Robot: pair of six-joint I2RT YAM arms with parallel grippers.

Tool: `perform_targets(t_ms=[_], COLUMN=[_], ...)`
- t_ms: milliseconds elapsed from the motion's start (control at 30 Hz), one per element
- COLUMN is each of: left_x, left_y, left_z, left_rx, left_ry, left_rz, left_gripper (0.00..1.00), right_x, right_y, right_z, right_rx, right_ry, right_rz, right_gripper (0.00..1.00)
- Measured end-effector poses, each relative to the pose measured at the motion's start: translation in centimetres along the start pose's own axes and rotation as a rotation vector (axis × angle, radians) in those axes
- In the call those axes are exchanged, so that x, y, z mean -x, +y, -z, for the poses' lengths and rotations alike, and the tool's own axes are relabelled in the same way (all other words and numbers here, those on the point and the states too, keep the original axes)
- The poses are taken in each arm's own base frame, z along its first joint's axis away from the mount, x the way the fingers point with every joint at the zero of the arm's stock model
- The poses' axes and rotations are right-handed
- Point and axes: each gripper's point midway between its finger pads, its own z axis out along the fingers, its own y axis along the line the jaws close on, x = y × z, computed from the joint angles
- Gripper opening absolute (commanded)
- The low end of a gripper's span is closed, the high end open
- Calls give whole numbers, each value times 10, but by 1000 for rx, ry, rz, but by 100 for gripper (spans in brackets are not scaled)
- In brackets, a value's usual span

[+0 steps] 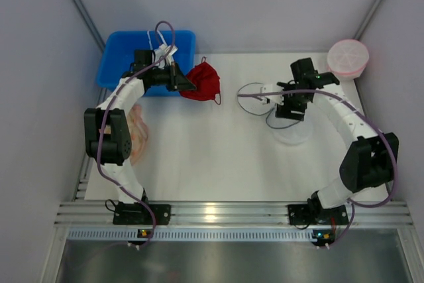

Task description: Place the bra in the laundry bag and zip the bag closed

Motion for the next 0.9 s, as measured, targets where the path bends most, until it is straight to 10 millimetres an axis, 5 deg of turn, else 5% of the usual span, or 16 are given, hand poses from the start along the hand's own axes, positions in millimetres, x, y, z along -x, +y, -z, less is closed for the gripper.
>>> perform_targets(t_ms=[100,200,333,600,767,900], left_x=[0,0,0,0,-14,-26], left_y=[-1,-1,0,0,-1,-6], left_z=[0,0,0,0,2,6], left_rx=[-3,-3,-2,1,1,-1], left_ry=[0,0,0,0,1,3], left_rz=[-1,-1,-1,2,32,58], left_gripper=[0,0,0,0,0,0], right_x=[18,25,17,-37,-52,-46], right_y=[-31,-43,-59,-56,-56,-58], right_z=[24,27,1,-53,-72,-94], right_rx=[-100,-104,-65,-34,-32,22], right_ry=[-73,-107,-92,113,180,158], right_rz=[-61,-165,-344,-574,-572,-566], right_gripper=[76,75,76,76,39,22])
